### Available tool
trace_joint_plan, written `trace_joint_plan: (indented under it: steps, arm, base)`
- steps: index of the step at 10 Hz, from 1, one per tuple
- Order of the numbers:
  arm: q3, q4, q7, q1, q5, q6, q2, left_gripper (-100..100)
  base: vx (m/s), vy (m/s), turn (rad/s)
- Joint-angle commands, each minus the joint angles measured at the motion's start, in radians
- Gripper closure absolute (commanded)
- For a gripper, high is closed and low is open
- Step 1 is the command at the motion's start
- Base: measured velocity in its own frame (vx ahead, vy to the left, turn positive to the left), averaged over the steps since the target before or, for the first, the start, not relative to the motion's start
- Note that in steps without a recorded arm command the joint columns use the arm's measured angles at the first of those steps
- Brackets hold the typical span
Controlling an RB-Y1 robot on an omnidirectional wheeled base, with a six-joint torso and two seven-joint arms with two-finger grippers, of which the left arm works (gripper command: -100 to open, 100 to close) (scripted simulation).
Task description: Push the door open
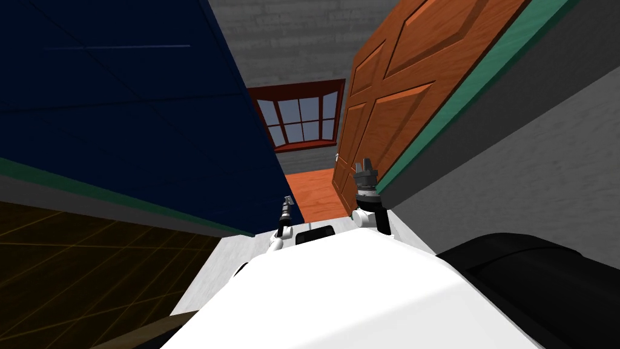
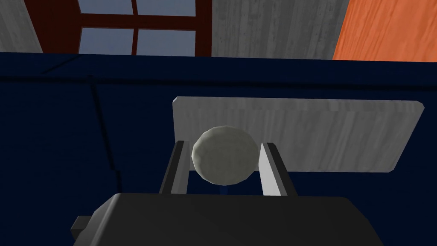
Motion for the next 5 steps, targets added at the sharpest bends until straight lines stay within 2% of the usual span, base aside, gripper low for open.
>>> trace_joint_plan:
  steps: [1,4,5]
  arm:
    - [0.017,-0.008,-0.007,-0.002,0.007,-0.006,0.009,100]
    - [0.044,-0.004,-0.015,-0.002,0.02,-0.009,0.015,100]
    - [0.044,-0.004,-0.015,-0.002,0.02,-0.009,0.015,100]
  base:
    - [0.153,-0.064,0.04]
    - [0.193,-0.06,0.035]
    - [0.131,-0.033,0.049]
